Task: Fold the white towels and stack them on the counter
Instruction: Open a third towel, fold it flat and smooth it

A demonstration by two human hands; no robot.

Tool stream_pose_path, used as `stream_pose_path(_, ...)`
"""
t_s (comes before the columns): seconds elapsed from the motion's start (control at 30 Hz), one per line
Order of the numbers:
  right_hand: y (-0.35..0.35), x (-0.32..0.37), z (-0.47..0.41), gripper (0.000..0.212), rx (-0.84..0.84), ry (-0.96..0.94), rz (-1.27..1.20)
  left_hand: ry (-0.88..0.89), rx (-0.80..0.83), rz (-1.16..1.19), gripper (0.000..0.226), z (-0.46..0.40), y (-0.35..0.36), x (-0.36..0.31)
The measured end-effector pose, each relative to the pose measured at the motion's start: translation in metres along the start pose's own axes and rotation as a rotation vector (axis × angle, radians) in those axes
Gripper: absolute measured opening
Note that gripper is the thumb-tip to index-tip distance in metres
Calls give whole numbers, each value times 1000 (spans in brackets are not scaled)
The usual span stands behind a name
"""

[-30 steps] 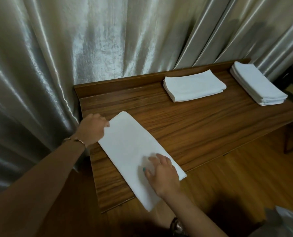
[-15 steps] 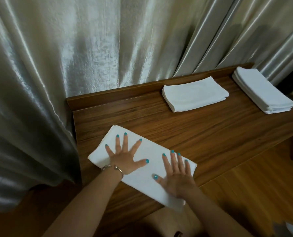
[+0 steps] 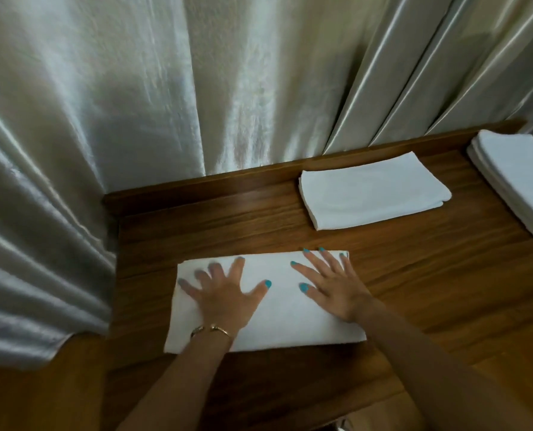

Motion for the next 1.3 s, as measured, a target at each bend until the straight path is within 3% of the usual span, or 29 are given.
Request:
stream_pose_path(0.1, -16, -15, -10, 59, -75, -80, -69, 50, -100, 72, 64, -30, -17, 18)
stream_pose_path(0.27, -56, -41, -34, 77, -101, -50, -191, 81, 169, 158, 47, -66, -34, 66)
stream_pose_path(0.33, -68, -50, -40, 72, -19, -10, -281, 48, 278, 178, 48, -67, -37, 80)
stream_pose_path(0.4, -71, -59, -41, 55, 120, 66, -413, -6, 382, 219, 41, -67, -35, 88)
stream_pose_path(0.47, -70, -65, -40, 42, 249, 108, -491, -39, 423, 307, 38, -65, -32, 90)
stream_pose_path(0.57, -70, -69, -37, 35, 328, 88, -589, -91, 430, 521, 53, -57, -29, 90)
stream_pose_path(0.67, -74, -72, -33, 35, 247, 89, -780, -102, 381, 837, 48, -46, -25, 91)
stream_pose_path(0.8, -69, -91, -24, 35, 138, 307, -1158, -132, 375, 1308, 58, -35, -11, 84)
stream_pose_path(0.93, -59, -105, -14, 25, -8, 375, -1319, -171, 464, 1402, 37, -19, 2, 67)
stream_pose_path(1.0, -58, -100, -9, 23, -90, 292, -1360, -221, 357, 1406, 27, -14, -2, 61)
stream_pose_path(1.13, -71, -97, -2, 30, -234, 59, -1232, -155, 6, 1115, 23, 0, -49, 24)
stream_pose_path(1.3, -142, -145, 5, 19, -525, 116, -1049, -71, -389, 1069, 26, -5, -113, -32)
Point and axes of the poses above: each hand's wrist, its own z-axis away from the middle knuckle, its own y-axis out of the palm, x = y × z, the point moved 4 cm from there along -z, towards the middle knuckle, and after that the axes turned 11 degrees about -z, right-handed, at the moved point
